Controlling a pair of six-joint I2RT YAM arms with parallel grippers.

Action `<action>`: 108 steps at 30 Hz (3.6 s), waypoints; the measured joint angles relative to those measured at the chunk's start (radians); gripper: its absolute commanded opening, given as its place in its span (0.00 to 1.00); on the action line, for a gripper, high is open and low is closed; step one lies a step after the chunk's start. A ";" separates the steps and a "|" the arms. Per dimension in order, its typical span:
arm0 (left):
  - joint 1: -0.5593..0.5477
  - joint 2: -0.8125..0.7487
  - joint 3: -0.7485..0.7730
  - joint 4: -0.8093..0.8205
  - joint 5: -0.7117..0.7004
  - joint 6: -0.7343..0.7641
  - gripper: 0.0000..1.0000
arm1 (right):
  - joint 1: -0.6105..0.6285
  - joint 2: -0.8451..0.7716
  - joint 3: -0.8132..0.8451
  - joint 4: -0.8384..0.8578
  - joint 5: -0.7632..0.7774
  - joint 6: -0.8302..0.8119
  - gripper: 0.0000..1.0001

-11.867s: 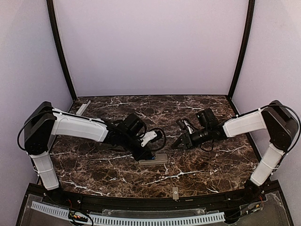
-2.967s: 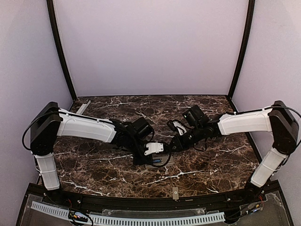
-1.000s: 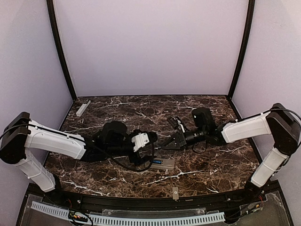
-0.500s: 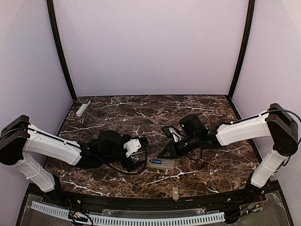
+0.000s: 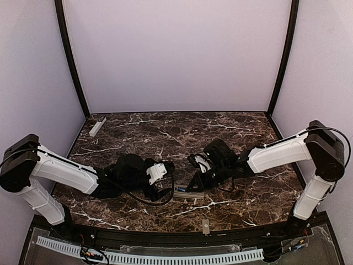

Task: Load the batteries into the remote control
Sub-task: Place the battery in the battery compartment, then adjust the remote control without the battery cover at the center of the board.

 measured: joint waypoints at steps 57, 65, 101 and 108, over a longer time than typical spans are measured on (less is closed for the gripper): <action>0.116 0.364 0.294 -0.190 0.498 0.161 0.71 | -0.142 -0.276 -0.125 -0.148 0.046 -0.035 0.41; 0.116 0.428 0.406 -0.279 0.544 0.180 0.52 | -0.155 -0.282 -0.136 -0.148 0.034 -0.039 0.40; -0.027 0.405 0.362 -0.187 0.168 -0.232 0.43 | -0.122 -0.069 -0.067 0.053 -0.036 0.026 0.13; -0.027 0.406 0.362 -0.186 0.169 -0.235 0.43 | -0.111 -0.031 -0.060 0.062 -0.043 0.026 0.12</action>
